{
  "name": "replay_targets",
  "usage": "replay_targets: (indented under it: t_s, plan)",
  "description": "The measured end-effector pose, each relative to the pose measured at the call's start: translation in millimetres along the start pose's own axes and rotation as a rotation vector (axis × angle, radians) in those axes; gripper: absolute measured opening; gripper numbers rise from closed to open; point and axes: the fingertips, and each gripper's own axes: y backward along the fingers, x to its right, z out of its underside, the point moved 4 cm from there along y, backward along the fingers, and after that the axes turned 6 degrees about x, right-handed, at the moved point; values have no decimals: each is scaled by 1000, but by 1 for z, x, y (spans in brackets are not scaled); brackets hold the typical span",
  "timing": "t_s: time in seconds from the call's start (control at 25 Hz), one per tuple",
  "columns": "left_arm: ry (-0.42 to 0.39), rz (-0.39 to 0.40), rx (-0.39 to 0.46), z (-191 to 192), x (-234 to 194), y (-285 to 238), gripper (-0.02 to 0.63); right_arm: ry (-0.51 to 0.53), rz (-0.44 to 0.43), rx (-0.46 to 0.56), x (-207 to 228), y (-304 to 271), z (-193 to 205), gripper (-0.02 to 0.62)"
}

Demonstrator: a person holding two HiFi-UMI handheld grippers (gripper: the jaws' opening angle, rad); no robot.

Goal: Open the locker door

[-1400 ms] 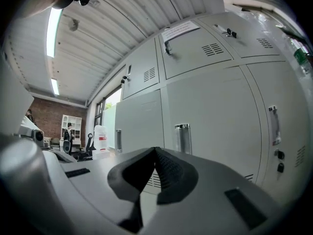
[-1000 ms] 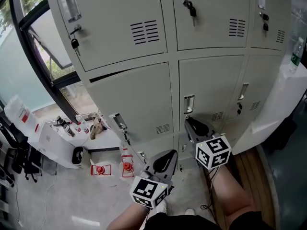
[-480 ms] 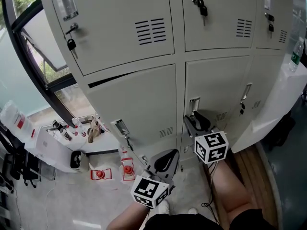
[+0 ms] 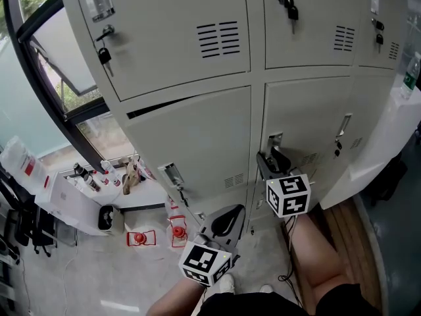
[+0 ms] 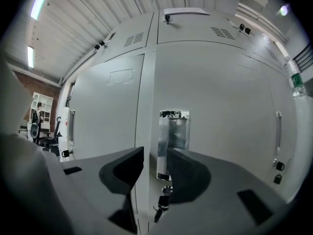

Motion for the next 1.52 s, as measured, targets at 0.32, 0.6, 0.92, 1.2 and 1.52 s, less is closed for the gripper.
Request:
replay_targets:
  t_s: [0.32, 0.6, 0.92, 1.2, 1.52]
  plan:
    - [10, 0, 1, 3, -1, 2, 17, 12, 16, -15, 3, -1, 1, 161]
    - [9, 7, 4, 2, 5, -1, 17, -12, -14, -15, 2, 11, 2, 158]
    - [1, 24, 7, 1, 21, -6, 17, -24, -56, -16, 2, 35, 2, 160]
    - [-4, 40, 7, 0, 39, -8, 17, -28, -107, 2, 5, 61, 3, 161]
    - [-5, 69, 5, 2, 62, -17, 17, -19, -204, 22, 12, 89, 4, 161]
